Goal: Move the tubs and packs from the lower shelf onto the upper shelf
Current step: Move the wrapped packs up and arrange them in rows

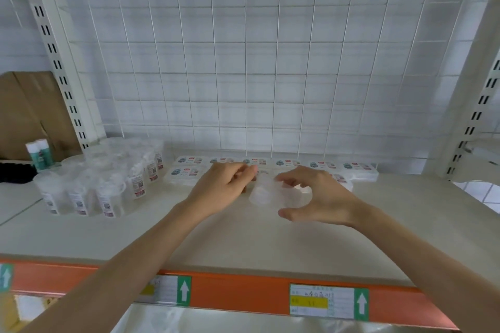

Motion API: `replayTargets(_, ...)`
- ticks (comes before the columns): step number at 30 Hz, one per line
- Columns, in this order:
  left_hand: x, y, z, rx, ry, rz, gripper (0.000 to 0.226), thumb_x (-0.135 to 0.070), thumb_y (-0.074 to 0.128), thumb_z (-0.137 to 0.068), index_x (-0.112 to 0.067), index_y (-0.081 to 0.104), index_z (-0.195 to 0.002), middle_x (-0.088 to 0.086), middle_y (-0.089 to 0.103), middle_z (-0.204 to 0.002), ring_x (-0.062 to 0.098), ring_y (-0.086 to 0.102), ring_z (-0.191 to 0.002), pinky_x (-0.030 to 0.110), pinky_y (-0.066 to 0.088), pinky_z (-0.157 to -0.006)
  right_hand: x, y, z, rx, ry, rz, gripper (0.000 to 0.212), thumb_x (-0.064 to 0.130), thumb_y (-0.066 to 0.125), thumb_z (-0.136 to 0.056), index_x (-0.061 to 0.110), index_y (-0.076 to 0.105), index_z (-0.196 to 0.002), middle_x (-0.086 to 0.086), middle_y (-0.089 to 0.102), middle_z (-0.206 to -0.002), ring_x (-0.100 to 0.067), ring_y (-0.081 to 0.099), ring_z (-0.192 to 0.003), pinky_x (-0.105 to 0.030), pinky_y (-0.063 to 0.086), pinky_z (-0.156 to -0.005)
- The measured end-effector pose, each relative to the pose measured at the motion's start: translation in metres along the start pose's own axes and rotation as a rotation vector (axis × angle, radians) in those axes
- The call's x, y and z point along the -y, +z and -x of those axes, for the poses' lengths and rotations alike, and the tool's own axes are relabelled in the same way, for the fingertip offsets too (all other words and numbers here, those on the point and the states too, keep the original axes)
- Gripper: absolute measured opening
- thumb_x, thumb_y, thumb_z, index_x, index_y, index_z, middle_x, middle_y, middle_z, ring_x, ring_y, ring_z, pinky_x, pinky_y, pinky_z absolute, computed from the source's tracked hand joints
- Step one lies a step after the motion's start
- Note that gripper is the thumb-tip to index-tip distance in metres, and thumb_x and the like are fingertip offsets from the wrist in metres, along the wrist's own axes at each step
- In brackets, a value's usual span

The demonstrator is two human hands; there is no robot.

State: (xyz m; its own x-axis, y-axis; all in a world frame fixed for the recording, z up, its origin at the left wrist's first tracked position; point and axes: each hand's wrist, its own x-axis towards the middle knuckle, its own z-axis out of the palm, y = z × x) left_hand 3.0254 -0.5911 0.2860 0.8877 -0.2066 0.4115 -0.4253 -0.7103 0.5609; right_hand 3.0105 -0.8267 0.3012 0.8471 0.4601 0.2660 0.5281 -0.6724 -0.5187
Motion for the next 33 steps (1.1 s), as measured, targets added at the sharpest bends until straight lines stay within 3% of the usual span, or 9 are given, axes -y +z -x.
replayTargets(2, -0.006, 0.000, 0.002, 0.028, -0.065, 0.109, 0.039, -0.048, 0.041, -0.101, -0.022, 0.068, -0.089, -0.003, 0.068, -0.070, 0.005, 0.057, -0.060, 0.029, 0.044, -0.066, -0.003, -0.003, 0.000, -0.037, -0.006, -0.071, 0.063, 0.030, 0.085, -0.069, 0.035, 0.059, -0.126, 0.022, 0.060, -0.114, 0.013, 0.052, -0.104, -0.001, 0.037, -0.085)
replayTargets(8, -0.018, 0.001, 0.000, 0.203, -0.276, 0.529, 0.019, -0.034, 0.058, -0.097, -0.018, 0.062, -0.108, -0.001, 0.061, -0.073, 0.018, 0.063, -0.063, 0.030, 0.048, -0.055, -0.008, 0.006, 0.001, -0.122, -0.048, -0.145, 0.059, 0.019, 0.087, -0.069, 0.030, 0.062, -0.121, 0.021, 0.062, -0.116, 0.010, 0.054, -0.109, -0.008, 0.039, -0.088)
replayTargets(12, -0.017, -0.001, 0.000, 0.213, -0.273, 0.604, 0.017, -0.025, 0.062, -0.096, -0.010, 0.064, -0.103, -0.002, 0.058, -0.075, 0.019, 0.064, -0.067, 0.031, 0.049, -0.056, -0.013, 0.004, 0.001, -0.145, 0.044, -0.292, 0.057, 0.025, 0.086, -0.072, 0.033, 0.059, -0.122, 0.021, 0.062, -0.115, 0.010, 0.055, -0.106, -0.010, 0.041, -0.088)
replayTargets(16, -0.016, -0.001, 0.000, 0.190, -0.272, 0.646, 0.018, -0.024, 0.063, -0.096, -0.007, 0.063, -0.102, -0.005, 0.059, -0.071, 0.021, 0.064, -0.068, 0.033, 0.050, -0.058, -0.016, 0.002, -0.002, -0.198, 0.207, -0.529, 0.035, 0.038, 0.071, -0.085, 0.025, 0.064, -0.118, 0.010, 0.069, -0.106, 0.000, 0.065, -0.097, -0.017, 0.047, -0.081)
replayTargets(19, -0.018, 0.000, -0.001, 0.170, -0.258, 0.636, 0.017, -0.023, 0.062, -0.096, -0.008, 0.062, -0.103, -0.003, 0.059, -0.074, 0.022, 0.064, -0.068, 0.033, 0.051, -0.059, -0.017, 0.002, -0.001, -0.131, 0.252, -0.588, 0.024, 0.036, 0.062, -0.093, 0.020, 0.070, -0.110, 0.001, 0.073, -0.093, -0.004, 0.067, -0.081, -0.020, 0.048, -0.074)
replayTargets(22, -0.018, 0.001, 0.000, 0.164, -0.252, 0.627, 0.024, -0.023, 0.064, -0.095, -0.008, 0.059, -0.113, 0.001, 0.061, -0.081, 0.022, 0.065, -0.069, 0.032, 0.052, -0.060, -0.018, 0.004, -0.002, -0.130, 0.270, -0.627, 0.022, 0.032, 0.066, -0.092, 0.017, 0.070, -0.108, 0.002, 0.071, -0.083, -0.006, 0.067, -0.076, -0.023, 0.049, -0.072)
replayTargets(25, -0.019, 0.000, 0.001, 0.155, -0.276, 0.649, 0.032, -0.028, 0.063, -0.095, -0.010, 0.058, -0.120, 0.007, 0.065, -0.088, 0.023, 0.067, -0.073, 0.033, 0.054, -0.063, -0.020, 0.003, -0.003, -0.149, 0.259, -0.678, 0.025, 0.025, 0.068, -0.091, 0.016, 0.066, -0.114, 0.005, 0.072, -0.084, -0.006, 0.067, -0.076, -0.025, 0.049, -0.073)
replayTargets(28, -0.021, -0.002, 0.000, 0.195, -0.331, 0.717, 0.040, -0.043, 0.047, -0.100, -0.010, 0.060, -0.117, 0.017, 0.068, -0.100, 0.027, 0.068, -0.075, 0.034, 0.054, -0.061, -0.018, 0.000, -0.001, -0.177, 0.205, -0.708, 0.025, 0.018, 0.070, -0.089, 0.018, 0.064, -0.113, 0.003, 0.074, -0.091, -0.005, 0.066, -0.080, -0.023, 0.048, -0.074)
replayTargets(33, -0.020, -0.005, 0.000, 0.191, -0.408, 0.692, 0.044, -0.050, 0.036, -0.102, -0.012, 0.058, -0.106, 0.011, 0.066, -0.086, 0.024, 0.060, -0.063, 0.036, 0.050, -0.058, -0.017, -0.001, 0.002, -0.270, 0.035, -0.800, 0.025, 0.000, 0.073, -0.082, 0.013, 0.067, -0.103, -0.004, 0.074, -0.095, -0.015, 0.069, -0.089, -0.019, 0.050, -0.079)
